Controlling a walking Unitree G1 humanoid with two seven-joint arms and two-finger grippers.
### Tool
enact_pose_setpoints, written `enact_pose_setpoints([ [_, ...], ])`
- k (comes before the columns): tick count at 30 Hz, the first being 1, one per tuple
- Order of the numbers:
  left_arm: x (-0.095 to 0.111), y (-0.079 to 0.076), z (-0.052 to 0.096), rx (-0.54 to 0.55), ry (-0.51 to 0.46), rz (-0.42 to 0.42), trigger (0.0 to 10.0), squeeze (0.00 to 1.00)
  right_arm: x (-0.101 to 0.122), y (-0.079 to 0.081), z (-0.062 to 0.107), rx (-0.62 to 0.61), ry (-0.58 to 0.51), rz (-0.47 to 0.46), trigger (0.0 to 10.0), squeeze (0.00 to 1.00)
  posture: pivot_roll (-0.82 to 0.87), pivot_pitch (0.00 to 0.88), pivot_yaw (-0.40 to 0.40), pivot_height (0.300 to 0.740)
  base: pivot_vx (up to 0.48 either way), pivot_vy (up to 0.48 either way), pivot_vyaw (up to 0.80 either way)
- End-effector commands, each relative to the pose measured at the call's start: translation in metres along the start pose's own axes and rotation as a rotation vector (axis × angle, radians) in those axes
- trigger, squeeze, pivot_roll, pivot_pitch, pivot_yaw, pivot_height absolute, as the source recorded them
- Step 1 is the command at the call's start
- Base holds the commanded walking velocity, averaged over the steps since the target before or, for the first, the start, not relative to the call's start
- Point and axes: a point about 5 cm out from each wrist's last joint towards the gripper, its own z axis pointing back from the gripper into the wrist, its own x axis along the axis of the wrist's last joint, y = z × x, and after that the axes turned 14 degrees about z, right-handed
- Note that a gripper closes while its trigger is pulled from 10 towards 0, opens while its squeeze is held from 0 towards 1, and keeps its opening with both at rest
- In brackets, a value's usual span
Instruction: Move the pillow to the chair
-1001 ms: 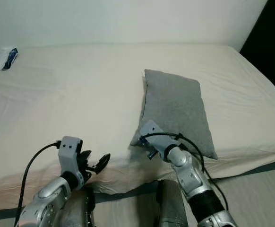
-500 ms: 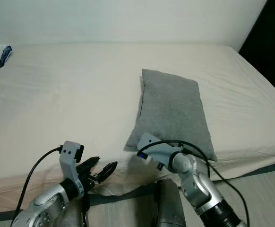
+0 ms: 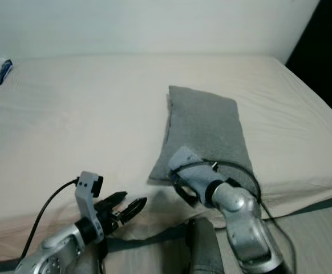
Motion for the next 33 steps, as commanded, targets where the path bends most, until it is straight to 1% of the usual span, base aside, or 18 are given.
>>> enact_pose_setpoints([
  [1, -0.004, 0.001, 0.003, 0.004, 0.025, 0.004, 10.0, 0.0, -0.018, -0.022, 0.003, -0.17, 0.044, -0.157, 10.0, 1.0, 0.01, 0.087, -0.101, 0.547, 0.0, 0.0, 0.0],
  [2, -0.003, 0.001, 0.001, 0.007, 0.017, 0.005, 10.0, 0.0, -0.026, -0.038, 0.0, -0.309, 0.027, -0.272, 10.0, 1.0, 0.01, 0.087, -0.095, 0.547, 0.0, 0.0, 0.0],
  [3, -0.003, 0.001, 0.001, 0.007, 0.017, 0.005, 10.0, 0.0, -0.026, -0.038, 0.0, -0.309, 0.027, -0.272, 10.0, 1.0, 0.01, 0.087, -0.095, 0.547, 0.0, 0.0, 0.0],
  [5, 0.0, 0.001, -0.004, 0.01, 0.001, 0.014, 10.0, 0.0, -0.036, -0.069, -0.009, -0.525, -0.032, -0.343, 10.0, 1.0, 0.0, 0.085, -0.089, 0.547, 0.0, 0.0, 0.0],
  [6, 0.0, 0.001, -0.004, 0.01, 0.001, 0.014, 10.0, 0.0, -0.036, -0.069, -0.009, -0.525, -0.032, -0.343, 10.0, 1.0, 0.0, 0.085, -0.089, 0.547, 0.0, 0.0, 0.0],
  [7, 0.001, 0.0, -0.005, 0.007, 0.0, 0.015, 10.0, 0.0, -0.038, -0.08, -0.014, -0.594, -0.058, -0.368, 10.0, 1.0, 0.0, 0.083, -0.089, 0.547, 0.0, 0.0, 0.0],
  [8, 0.002, 0.0, -0.006, 0.004, 0.001, 0.014, 10.0, 0.0, -0.042, -0.086, -0.017, -0.648, -0.051, -0.342, 10.0, 1.0, 0.01, 0.082, -0.093, 0.547, 0.0, 0.0, 0.0],
  [12, 0.003, 0.001, -0.005, 0.005, 0.002, 0.008, 10.0, 0.0, -0.053, -0.095, -0.015, -0.735, 0.001, -0.295, 10.0, 1.0, 0.02, 0.082, -0.101, 0.547, 0.0, 0.0, 0.0],
  [13, 0.005, 0.002, -0.002, 0.019, -0.007, 0.01, 10.0, 0.0, -0.071, -0.106, -0.003, -0.844, 0.096, -0.276, 10.0, 1.0, 0.02, 0.084, -0.109, 0.547, 0.0, 0.0, 0.0],
  [15, 0.005, 0.002, -0.002, 0.019, -0.007, 0.01, 10.0, 0.0, -0.071, -0.106, -0.003, -0.844, 0.096, -0.276, 10.0, 1.0, 0.02, 0.084, -0.109, 0.547, 0.0, 0.0, 0.0],
  [16, 0.004, 0.002, -0.001, 0.028, -0.01, 0.008, 10.0, 0.0, -0.082, -0.11, 0.003, -0.896, 0.146, -0.272, 10.0, 1.0, 0.02, 0.085, -0.11, 0.547, 0.0, 0.0, 0.0],
  [18, 0.004, 0.002, 0.0, 0.035, -0.012, 0.007, 10.0, 0.0, -0.089, -0.113, 0.007, -0.938, 0.175, -0.273, 10.0, 1.0, 0.02, 0.088, -0.11, 0.547, 0.0, 0.0, 0.0],
  [22, 0.002, 0.002, -0.001, 0.046, -0.013, 0.004, 10.0, 0.0, -0.097, -0.108, -0.001, -0.889, 0.118, -0.298, 10.0, 1.0, 0.02, 0.091, -0.109, 0.547, 0.0, 0.0, 0.0],
  [23, 0.002, 0.002, -0.003, 0.056, -0.017, -0.002, 10.0, 0.0, -0.106, -0.097, -0.014, -0.805, 0.11, -0.415, 10.0, 0.0, 0.02, 0.095, -0.107, 0.547, 0.0, 0.0, 0.0],
  [24, 0.002, 0.002, -0.003, 0.056, -0.017, -0.002, 10.0, 0.0, -0.106, -0.097, -0.014, -0.805, 0.11, -0.415, 10.0, 0.0, 0.02, 0.095, -0.107, 0.547, 0.0, 0.0, 0.0],
  [28, 0.004, 0.003, -0.006, 0.071, -0.033, -0.009, 10.0, 0.0, -0.115, -0.084, -0.024, -0.729, 0.127, -0.503, 10.0, 0.0, 0.02, 0.096, -0.106, 0.547, 0.0, 0.0, 0.0],
  [30, 0.007, 0.005, -0.008, 0.088, -0.049, -0.015, 10.0, 0.0, -0.125, -0.079, -0.025, -0.749, 0.182, -0.543, 10.0, 0.0, 0.02, 0.097, -0.107, 0.547, 0.0, 0.0, 0.0],
  [33, 0.008, 0.005, -0.008, 0.093, -0.054, -0.017, 10.0, 0.0, -0.128, -0.078, -0.025, -0.758, 0.203, -0.555, 10.0, 0.0, 0.02, 0.097, -0.107, 0.547, 0.0, 0.0, 0.0],
])
